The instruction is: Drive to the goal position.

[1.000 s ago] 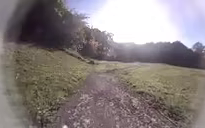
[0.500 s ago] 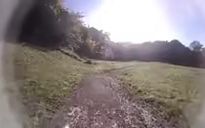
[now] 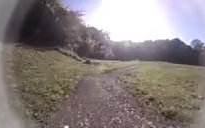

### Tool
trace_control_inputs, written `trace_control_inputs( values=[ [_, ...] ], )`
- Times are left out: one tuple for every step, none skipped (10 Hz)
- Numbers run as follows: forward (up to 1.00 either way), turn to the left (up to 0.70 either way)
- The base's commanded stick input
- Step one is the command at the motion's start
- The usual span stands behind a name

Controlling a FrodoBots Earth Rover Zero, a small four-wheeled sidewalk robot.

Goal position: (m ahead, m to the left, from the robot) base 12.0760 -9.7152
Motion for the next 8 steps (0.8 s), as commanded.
trace_control_inputs(
  values=[
    [1.00, 0.01],
    [1.00, 0.01],
    [1.00, 0.01],
    [1.00, 0.01],
    [1.00, 0.01],
    [1.00, 0.01],
    [1.00, 0.01],
    [1.00, 0.01]
  ],
)
